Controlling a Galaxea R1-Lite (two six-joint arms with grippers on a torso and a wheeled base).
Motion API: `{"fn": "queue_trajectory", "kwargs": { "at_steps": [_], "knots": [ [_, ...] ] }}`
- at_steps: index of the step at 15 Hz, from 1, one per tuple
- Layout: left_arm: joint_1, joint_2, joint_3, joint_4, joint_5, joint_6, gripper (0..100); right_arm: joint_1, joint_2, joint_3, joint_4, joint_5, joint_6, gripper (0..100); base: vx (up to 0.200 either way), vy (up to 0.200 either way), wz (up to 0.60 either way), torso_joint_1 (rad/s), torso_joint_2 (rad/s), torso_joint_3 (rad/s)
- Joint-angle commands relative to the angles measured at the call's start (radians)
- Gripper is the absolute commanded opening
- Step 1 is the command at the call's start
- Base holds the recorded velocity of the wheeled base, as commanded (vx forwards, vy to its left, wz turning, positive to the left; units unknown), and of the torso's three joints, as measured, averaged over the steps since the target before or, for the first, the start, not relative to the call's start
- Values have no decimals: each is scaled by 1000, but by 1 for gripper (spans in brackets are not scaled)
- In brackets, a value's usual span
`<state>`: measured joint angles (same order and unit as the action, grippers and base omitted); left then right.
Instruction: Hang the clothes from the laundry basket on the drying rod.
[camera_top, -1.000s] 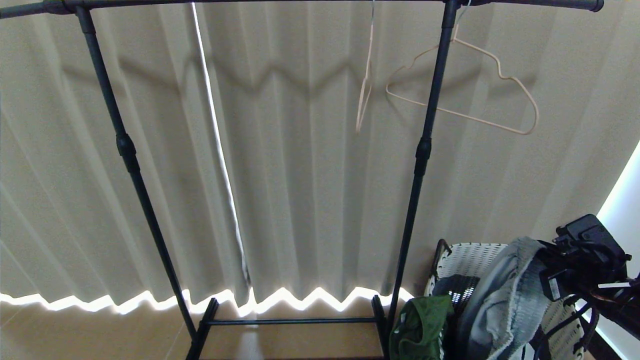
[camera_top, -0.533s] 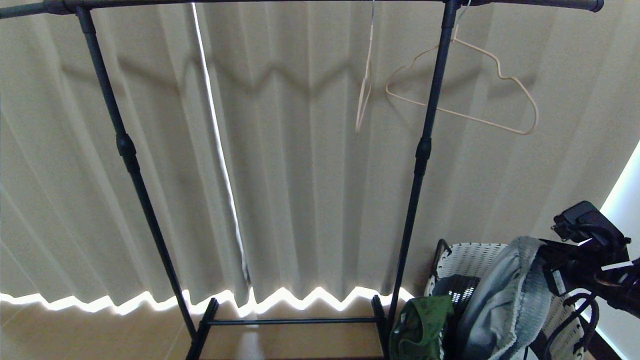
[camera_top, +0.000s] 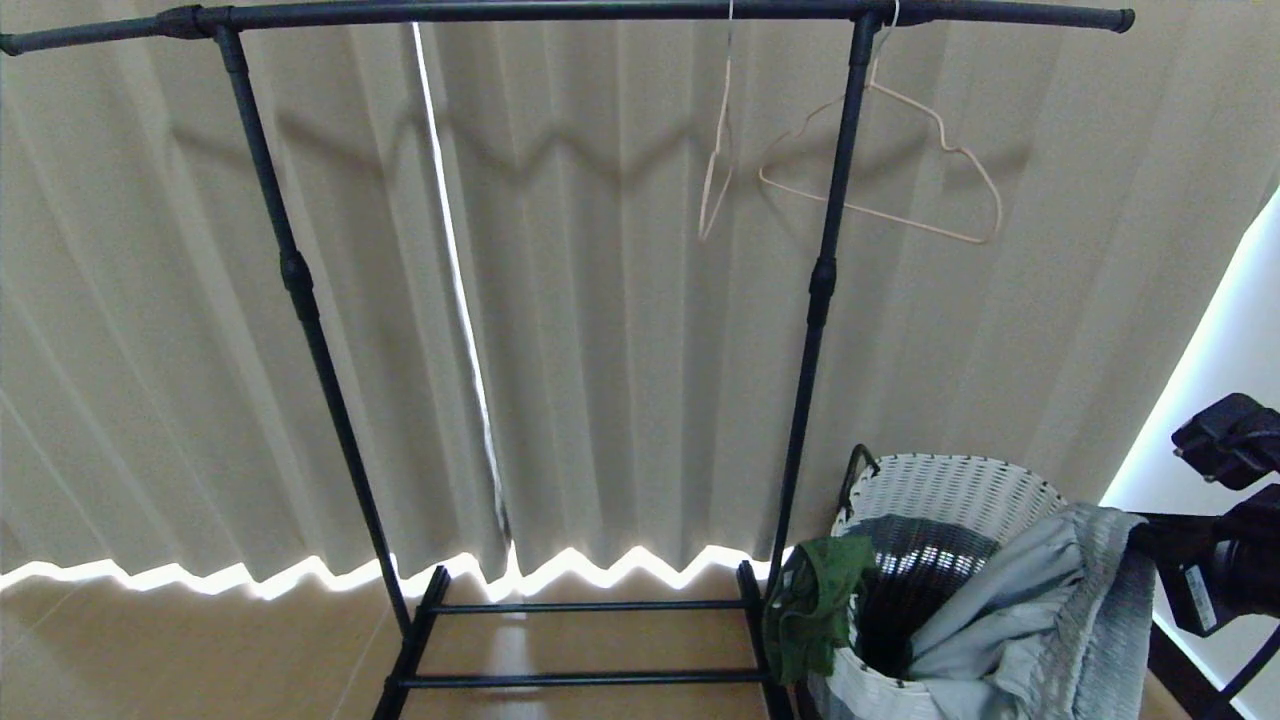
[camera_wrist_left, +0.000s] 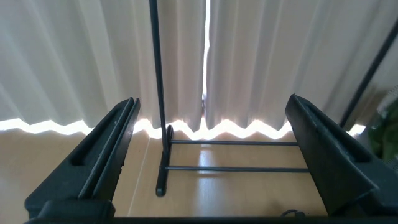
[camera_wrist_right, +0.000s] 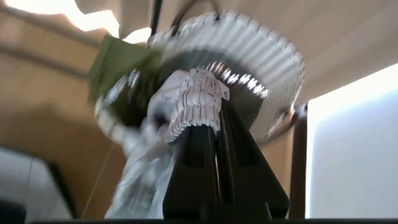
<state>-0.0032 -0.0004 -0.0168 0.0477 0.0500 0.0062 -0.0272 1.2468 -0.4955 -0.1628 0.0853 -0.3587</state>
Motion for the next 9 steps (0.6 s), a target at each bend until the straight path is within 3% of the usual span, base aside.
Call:
{"fn": "queue_trajectory", "kwargs": {
  "at_steps": [1,8,9],
  "knots": [
    [0,0,0,0,1,0,100,41,-41,20,-1,-4,0,0,-200,0,0,-2,2,2],
    [0,0,0,0,1,0,100,87,-50,32,-1,-4,0,0,-200,0,0,2,0,2],
    [0,0,-2,0,1,-2,100,89,-50,34,-1,-2,0,0,0,0,0,0,0,0]
  ]
}}
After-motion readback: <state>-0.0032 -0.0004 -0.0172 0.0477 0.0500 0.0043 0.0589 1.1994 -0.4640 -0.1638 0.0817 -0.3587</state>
